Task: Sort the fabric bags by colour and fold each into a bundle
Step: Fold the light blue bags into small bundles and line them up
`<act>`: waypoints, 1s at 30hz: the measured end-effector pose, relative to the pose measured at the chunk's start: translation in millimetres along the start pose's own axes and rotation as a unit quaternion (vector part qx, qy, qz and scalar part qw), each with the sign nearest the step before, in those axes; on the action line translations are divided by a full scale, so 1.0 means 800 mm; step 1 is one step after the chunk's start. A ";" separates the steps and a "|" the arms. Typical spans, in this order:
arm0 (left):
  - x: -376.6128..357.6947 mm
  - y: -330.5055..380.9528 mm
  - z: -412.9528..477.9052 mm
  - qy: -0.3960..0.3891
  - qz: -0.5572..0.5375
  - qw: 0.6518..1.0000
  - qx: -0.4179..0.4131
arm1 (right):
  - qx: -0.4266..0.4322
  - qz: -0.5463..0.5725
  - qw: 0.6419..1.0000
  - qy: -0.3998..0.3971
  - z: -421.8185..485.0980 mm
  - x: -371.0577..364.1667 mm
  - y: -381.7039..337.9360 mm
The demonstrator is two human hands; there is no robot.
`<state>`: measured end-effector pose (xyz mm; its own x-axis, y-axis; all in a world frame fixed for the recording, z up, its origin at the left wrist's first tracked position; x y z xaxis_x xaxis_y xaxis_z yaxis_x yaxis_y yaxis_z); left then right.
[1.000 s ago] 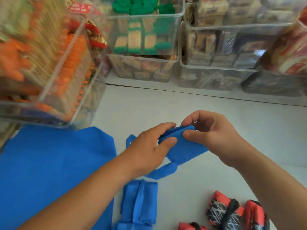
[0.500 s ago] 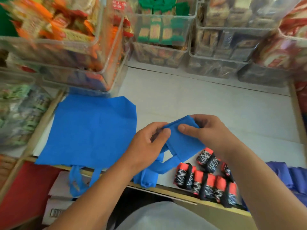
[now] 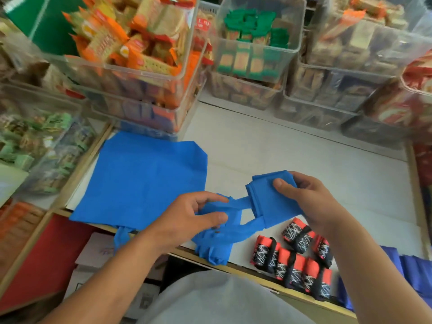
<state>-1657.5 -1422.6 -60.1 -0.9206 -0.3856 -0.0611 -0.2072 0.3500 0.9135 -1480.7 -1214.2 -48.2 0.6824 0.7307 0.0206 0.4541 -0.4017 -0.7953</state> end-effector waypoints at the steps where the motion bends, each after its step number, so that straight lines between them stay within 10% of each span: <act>1: 0.012 0.002 -0.002 0.006 -0.044 0.999 -0.004 | -0.011 0.011 1.000 0.004 0.002 0.001 0.006; 11: 0.065 -0.008 0.003 0.159 -0.019 0.985 -0.060 | -0.053 0.012 0.985 0.163 0.037 -0.020 0.048; 24: 0.100 0.023 0.000 -0.167 0.362 0.913 -0.084 | -0.028 -0.083 0.985 0.150 0.054 -0.025 -0.014; 30: 0.115 0.062 0.007 -0.110 0.415 0.848 -0.309 | -0.074 -0.107 0.987 0.099 0.064 -0.029 -0.020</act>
<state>-1754.6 -1435.6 -22.5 -0.7180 -0.0321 0.6953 0.6935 -0.1187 0.7106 -1532.9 -1196.3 -66.4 0.6541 0.6909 0.3078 0.6683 -0.3374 -0.6629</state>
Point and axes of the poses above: each hand's wrist, its own z-axis towards the middle knuckle, its own x-axis out of the back of the hand, y = z × x, the point moved 3 cm from there along z, towards the middle knuckle, and after that the axes turned 6 degrees about -x, right-handed, at the moved point
